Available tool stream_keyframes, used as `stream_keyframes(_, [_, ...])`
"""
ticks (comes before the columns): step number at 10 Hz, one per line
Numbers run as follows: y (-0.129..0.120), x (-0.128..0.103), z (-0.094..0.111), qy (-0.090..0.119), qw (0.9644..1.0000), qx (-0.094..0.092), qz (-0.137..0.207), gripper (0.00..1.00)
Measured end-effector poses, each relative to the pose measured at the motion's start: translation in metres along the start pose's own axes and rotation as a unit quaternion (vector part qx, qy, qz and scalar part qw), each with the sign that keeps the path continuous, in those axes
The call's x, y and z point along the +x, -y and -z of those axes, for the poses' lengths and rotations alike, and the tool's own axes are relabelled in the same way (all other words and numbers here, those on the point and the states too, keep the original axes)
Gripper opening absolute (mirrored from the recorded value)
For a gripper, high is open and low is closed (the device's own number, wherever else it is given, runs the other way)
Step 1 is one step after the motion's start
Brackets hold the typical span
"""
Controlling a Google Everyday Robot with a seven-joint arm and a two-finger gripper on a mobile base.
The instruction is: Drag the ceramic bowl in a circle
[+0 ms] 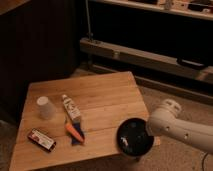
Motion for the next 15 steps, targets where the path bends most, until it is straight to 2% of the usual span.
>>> stream_keyframes(2, [-0.011, 0.030, -0.012, -0.009, 0.9996, -0.013, -0.023, 0.00])
stream_keyframes(3, [-0.011, 0.056, -0.020, -0.016, 0.9990, -0.023, -0.036, 0.00])
stream_keyframes(4, [-0.006, 0.070, -0.023, -0.021, 0.9986, -0.027, -0.041, 0.00])
stream_keyframes(5, [0.007, 0.087, -0.026, -0.027, 0.9982, -0.031, -0.044, 0.00])
stream_keyframes(6, [0.033, 0.104, -0.027, -0.035, 0.9981, -0.034, -0.039, 0.00])
stream_keyframes(7, [0.054, 0.112, -0.028, -0.039, 0.9982, -0.035, -0.028, 0.00])
stream_keyframes(8, [0.087, 0.118, -0.028, -0.044, 0.9984, -0.034, -0.005, 0.00])
stream_keyframes(10, [0.131, 0.107, -0.019, -0.052, 0.9978, -0.020, 0.034, 0.00])
stream_keyframes(11, [0.151, 0.094, -0.010, -0.060, 0.9967, -0.006, 0.054, 0.00])
stream_keyframes(13, [0.178, 0.048, 0.023, -0.077, 0.9917, 0.026, 0.100, 0.00])
stream_keyframes(15, [0.181, 0.006, 0.046, -0.079, 0.9886, 0.043, 0.121, 0.00])
